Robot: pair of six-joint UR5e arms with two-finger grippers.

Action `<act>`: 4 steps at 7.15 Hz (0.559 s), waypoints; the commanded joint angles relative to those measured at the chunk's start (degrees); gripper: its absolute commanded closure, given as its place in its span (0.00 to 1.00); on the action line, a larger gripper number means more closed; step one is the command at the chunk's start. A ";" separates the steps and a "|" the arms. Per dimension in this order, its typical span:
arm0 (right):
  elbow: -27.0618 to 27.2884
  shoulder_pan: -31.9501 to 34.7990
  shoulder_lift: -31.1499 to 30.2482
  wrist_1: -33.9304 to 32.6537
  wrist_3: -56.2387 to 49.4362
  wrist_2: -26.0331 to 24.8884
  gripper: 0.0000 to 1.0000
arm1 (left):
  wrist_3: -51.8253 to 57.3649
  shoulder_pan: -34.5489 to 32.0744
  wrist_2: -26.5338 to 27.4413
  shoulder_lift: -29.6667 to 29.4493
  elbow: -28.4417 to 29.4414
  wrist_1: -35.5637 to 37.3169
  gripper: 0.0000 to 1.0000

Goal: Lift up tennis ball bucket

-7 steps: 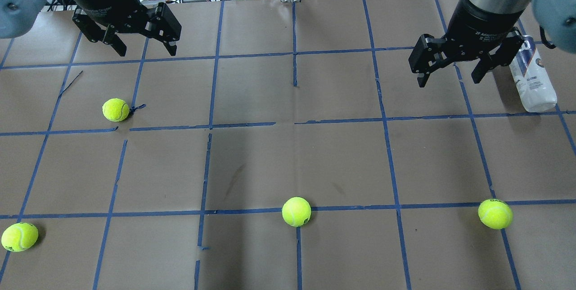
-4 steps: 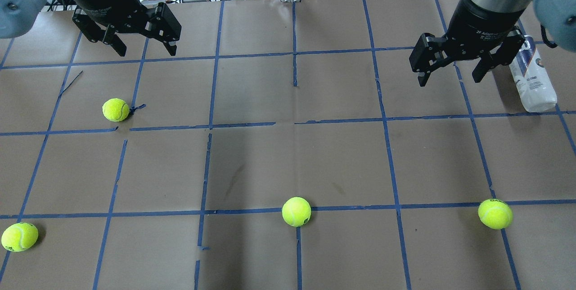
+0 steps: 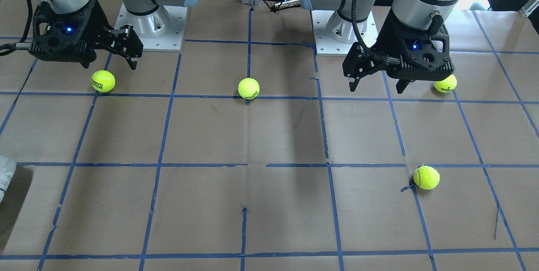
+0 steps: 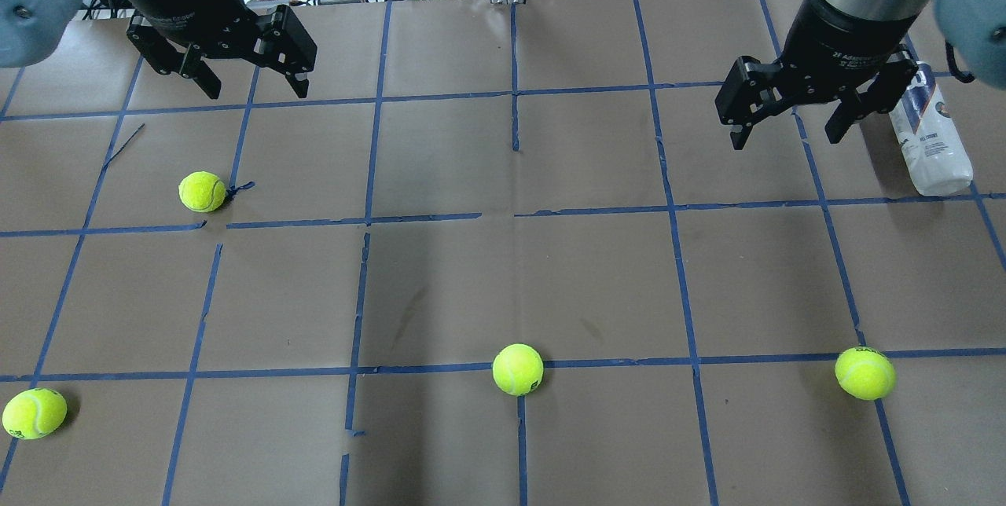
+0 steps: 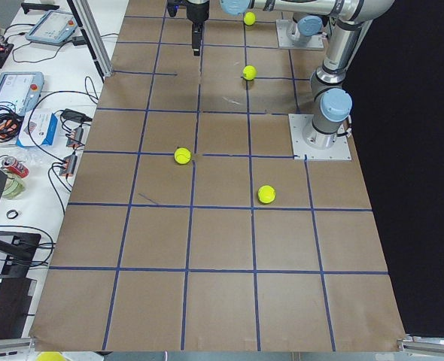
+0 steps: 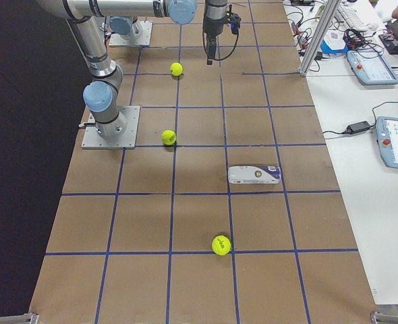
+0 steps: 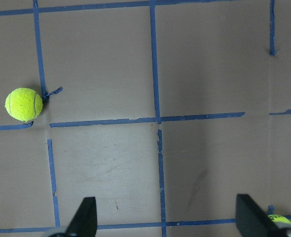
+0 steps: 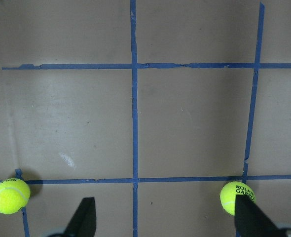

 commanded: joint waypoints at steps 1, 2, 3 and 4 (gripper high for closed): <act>-0.85 -0.37 0.94 -1.04 0.52 -0.01 0.00 | -0.08 0.00 0.06 0.00 0.00 0.00 0.00; -2.60 -2.11 5.74 -3.05 -0.08 -1.23 0.00 | 0.01 0.00 0.06 0.00 0.00 0.00 0.00; -8.36 -8.13 10.14 -3.33 -0.26 -2.37 0.00 | 0.01 0.00 0.06 0.00 0.08 0.00 0.00; -12.94 -10.80 16.71 -3.42 -0.44 -2.91 0.00 | 0.01 0.00 0.06 0.00 0.09 0.00 0.00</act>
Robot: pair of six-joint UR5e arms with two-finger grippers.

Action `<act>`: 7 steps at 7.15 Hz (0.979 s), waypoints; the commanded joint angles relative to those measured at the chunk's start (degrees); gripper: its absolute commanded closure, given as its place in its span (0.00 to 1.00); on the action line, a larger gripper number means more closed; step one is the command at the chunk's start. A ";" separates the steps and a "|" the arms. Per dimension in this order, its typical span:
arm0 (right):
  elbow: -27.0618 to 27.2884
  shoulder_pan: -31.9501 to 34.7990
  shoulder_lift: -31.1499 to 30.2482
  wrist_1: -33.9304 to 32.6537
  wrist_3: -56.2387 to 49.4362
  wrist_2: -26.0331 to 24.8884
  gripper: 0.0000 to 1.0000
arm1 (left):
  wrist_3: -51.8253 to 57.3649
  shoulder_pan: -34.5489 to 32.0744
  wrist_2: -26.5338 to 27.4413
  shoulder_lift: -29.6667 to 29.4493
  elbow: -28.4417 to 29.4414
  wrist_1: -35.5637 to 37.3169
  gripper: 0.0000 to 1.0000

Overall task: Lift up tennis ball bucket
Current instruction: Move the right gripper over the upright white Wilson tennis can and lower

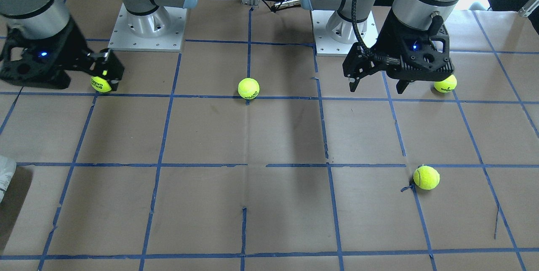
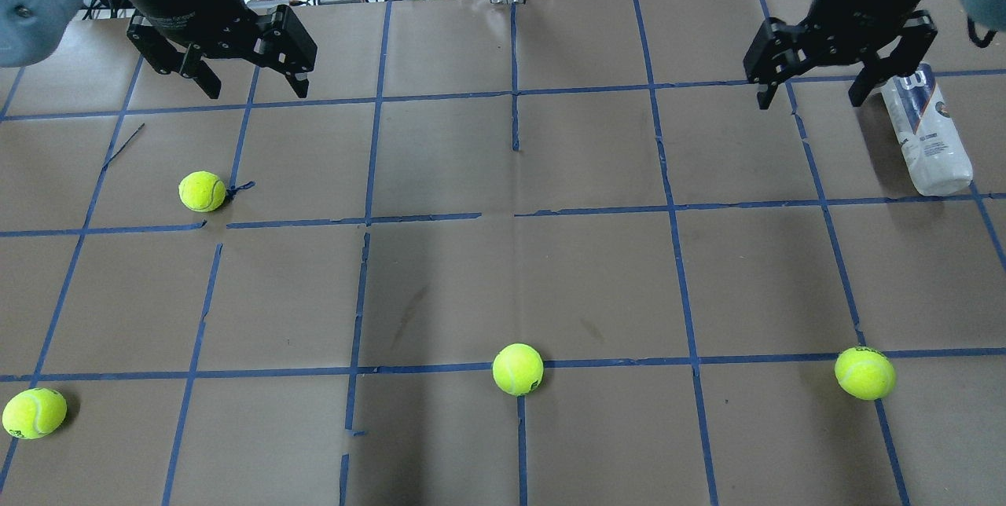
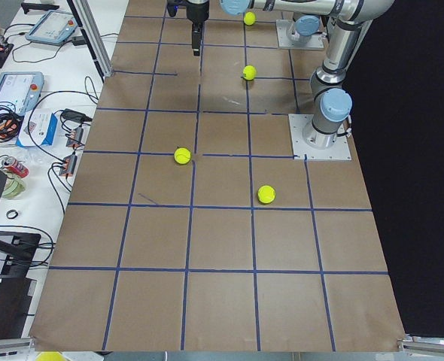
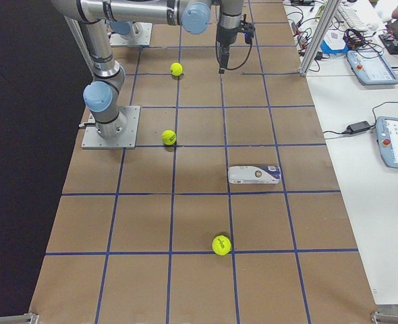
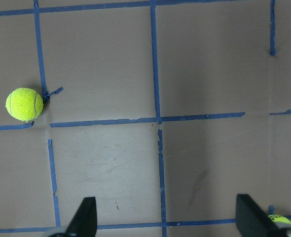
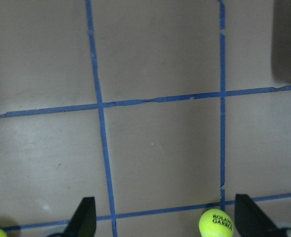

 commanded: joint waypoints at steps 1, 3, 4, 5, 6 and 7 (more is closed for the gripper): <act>-8.36 -7.91 12.48 -0.52 -1.73 -2.16 0.00 | 0.01 0.00 0.00 0.01 -0.05 0.00 0.00; -15.29 -12.33 22.59 -9.45 -7.44 -2.61 0.00 | 0.01 0.00 0.00 0.01 -0.05 0.00 0.00; -18.29 -14.43 25.86 -10.62 -11.38 -2.70 0.00 | 0.01 0.00 0.00 0.01 -0.05 0.00 0.00; -18.84 -16.36 28.41 -13.68 -14.55 -2.61 0.00 | 0.01 0.00 0.00 0.01 -0.05 0.00 0.00; -18.68 -18.21 29.57 -15.45 -14.67 -2.61 0.00 | 0.01 0.00 -0.09 0.01 -0.05 0.00 0.00; -18.85 -19.36 32.63 -17.29 -14.58 -2.61 0.00 | 0.01 0.00 -0.09 0.01 -0.05 0.00 0.00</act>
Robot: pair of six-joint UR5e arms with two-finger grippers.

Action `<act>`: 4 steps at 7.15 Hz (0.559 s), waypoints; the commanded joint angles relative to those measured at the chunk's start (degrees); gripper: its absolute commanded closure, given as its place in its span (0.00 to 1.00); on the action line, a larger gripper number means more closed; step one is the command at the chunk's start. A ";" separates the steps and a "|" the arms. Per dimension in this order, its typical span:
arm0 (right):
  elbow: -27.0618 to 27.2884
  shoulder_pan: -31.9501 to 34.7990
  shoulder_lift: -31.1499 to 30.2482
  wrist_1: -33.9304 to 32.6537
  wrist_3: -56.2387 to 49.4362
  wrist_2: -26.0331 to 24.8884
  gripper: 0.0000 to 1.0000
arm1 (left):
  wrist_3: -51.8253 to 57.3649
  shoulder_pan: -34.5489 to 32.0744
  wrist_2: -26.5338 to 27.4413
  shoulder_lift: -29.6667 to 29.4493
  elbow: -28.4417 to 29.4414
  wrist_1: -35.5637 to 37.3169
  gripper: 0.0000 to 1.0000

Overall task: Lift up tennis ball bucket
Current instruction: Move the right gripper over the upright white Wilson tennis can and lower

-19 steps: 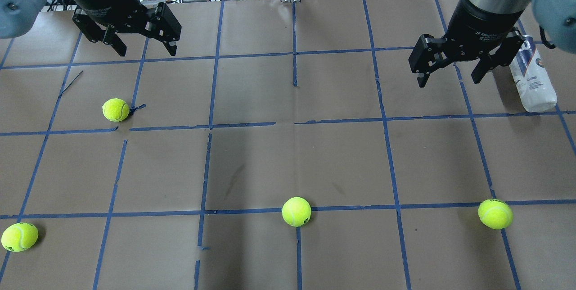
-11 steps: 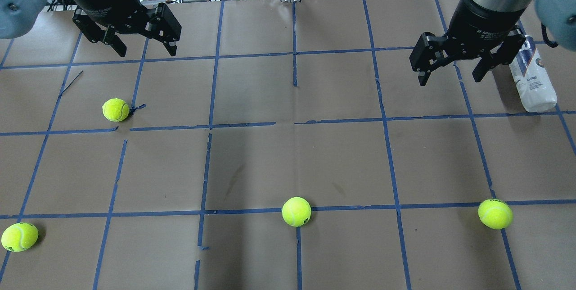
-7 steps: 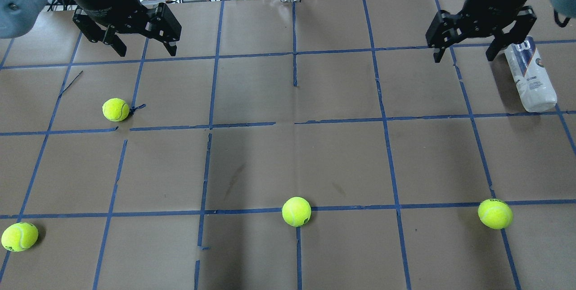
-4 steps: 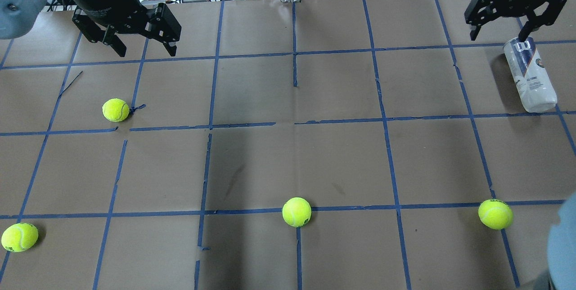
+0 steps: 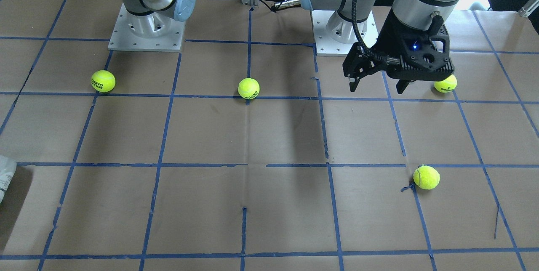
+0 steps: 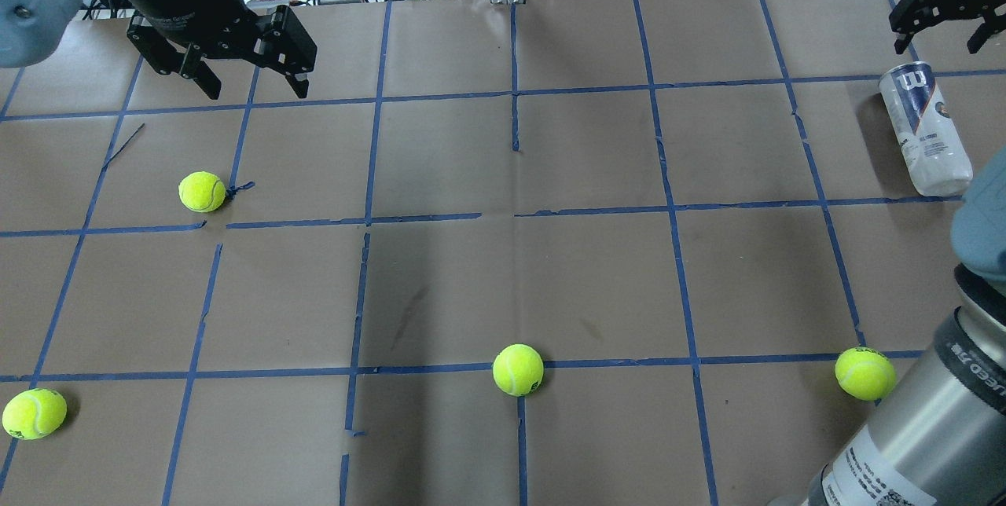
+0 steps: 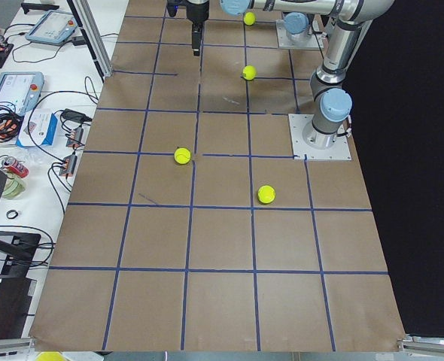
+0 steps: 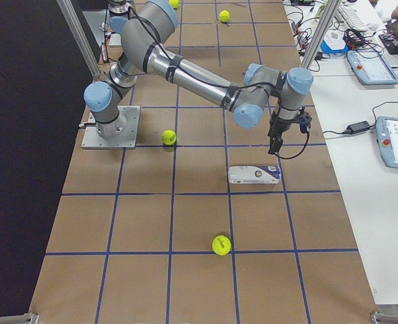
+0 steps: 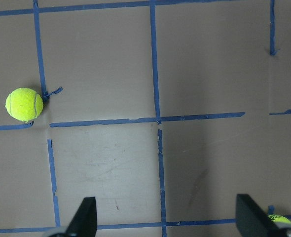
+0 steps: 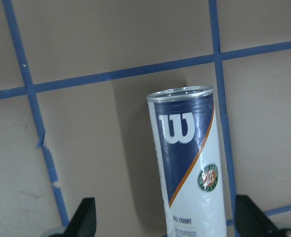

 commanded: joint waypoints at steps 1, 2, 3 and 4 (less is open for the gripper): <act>-0.66 -2.80 4.63 -5.43 -1.25 0.09 0.00 | 0.00 0.00 0.06 0.09 0.00 0.00 0.00; -0.58 -2.81 5.17 -5.55 -1.25 0.00 0.00 | 0.00 0.00 0.06 0.09 -0.09 0.00 0.00; -0.23 -2.81 5.26 -5.55 -1.17 0.09 0.00 | 0.00 0.00 0.06 0.09 -0.09 0.00 0.00; 0.29 -2.81 5.61 -5.55 -1.17 0.09 0.00 | 0.00 0.00 -0.03 0.09 0.00 0.00 0.00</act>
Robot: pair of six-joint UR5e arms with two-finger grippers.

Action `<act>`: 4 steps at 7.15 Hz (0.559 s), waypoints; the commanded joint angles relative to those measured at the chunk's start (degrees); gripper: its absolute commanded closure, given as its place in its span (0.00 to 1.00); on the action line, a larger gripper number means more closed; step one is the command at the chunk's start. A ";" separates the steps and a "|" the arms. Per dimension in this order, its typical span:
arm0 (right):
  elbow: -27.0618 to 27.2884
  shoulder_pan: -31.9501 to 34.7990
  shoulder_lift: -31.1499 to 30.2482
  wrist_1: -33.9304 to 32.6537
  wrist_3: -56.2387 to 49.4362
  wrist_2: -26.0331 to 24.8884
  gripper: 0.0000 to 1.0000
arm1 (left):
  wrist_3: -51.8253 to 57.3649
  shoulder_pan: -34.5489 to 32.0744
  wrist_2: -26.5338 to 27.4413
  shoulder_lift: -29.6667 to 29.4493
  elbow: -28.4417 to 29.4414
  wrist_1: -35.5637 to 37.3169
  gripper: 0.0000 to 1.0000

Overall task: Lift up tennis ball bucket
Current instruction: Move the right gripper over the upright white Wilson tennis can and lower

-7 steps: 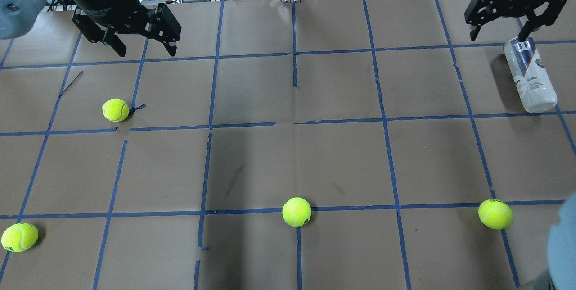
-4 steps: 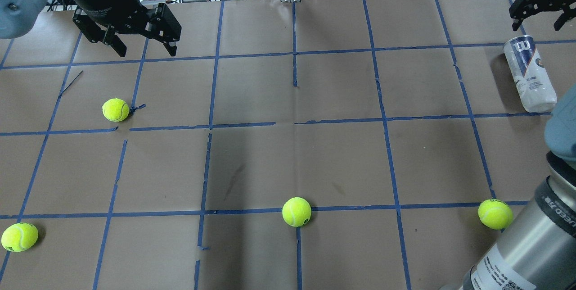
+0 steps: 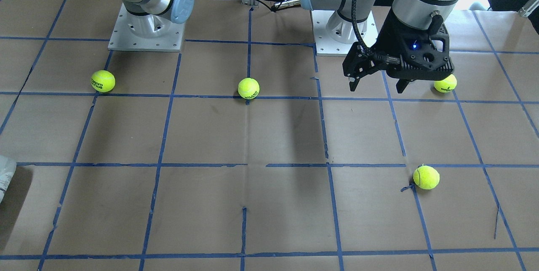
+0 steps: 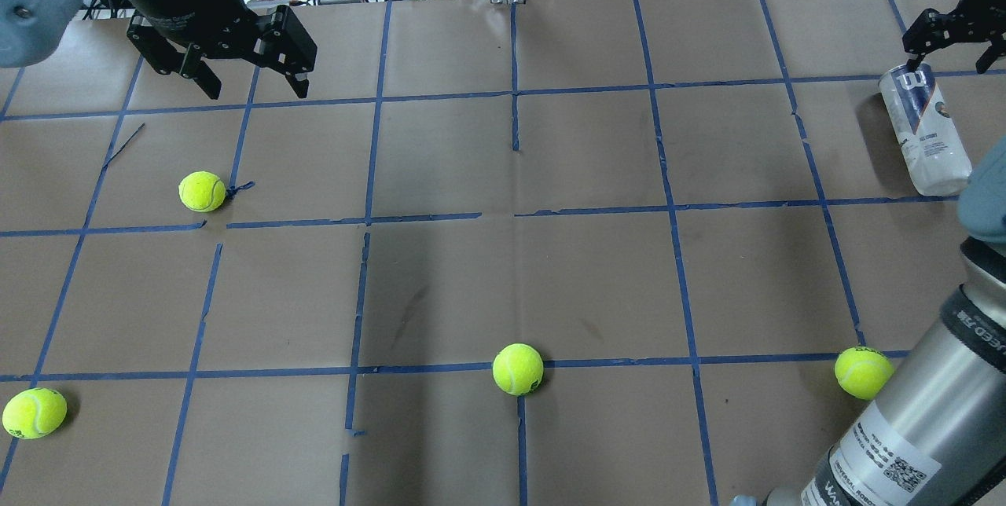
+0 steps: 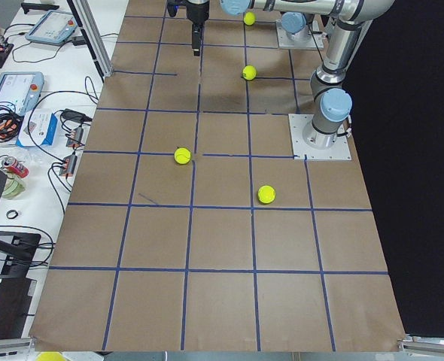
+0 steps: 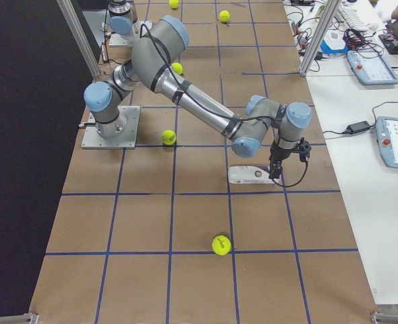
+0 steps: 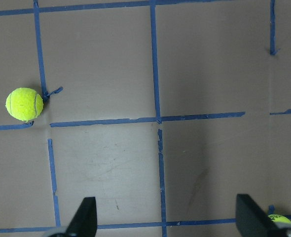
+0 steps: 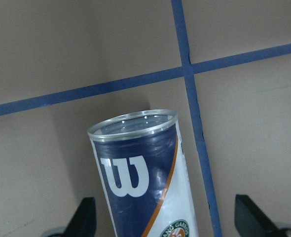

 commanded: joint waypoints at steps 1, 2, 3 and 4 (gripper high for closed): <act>1.28 -0.06 0.71 -0.15 0.17 0.02 0.00 | 0.00 0.00 -0.06 0.01 0.06 0.00 0.00; 1.90 -0.06 0.62 -0.15 0.52 0.11 0.00 | 0.00 0.00 -0.06 -0.08 0.06 0.00 0.00; 3.56 -0.06 0.62 -0.33 0.70 0.11 0.00 | 0.00 0.00 -0.06 0.01 0.06 0.00 0.00; 4.71 -0.06 0.62 -2.42 0.53 0.02 0.00 | 0.00 0.00 0.03 0.01 0.06 0.00 0.00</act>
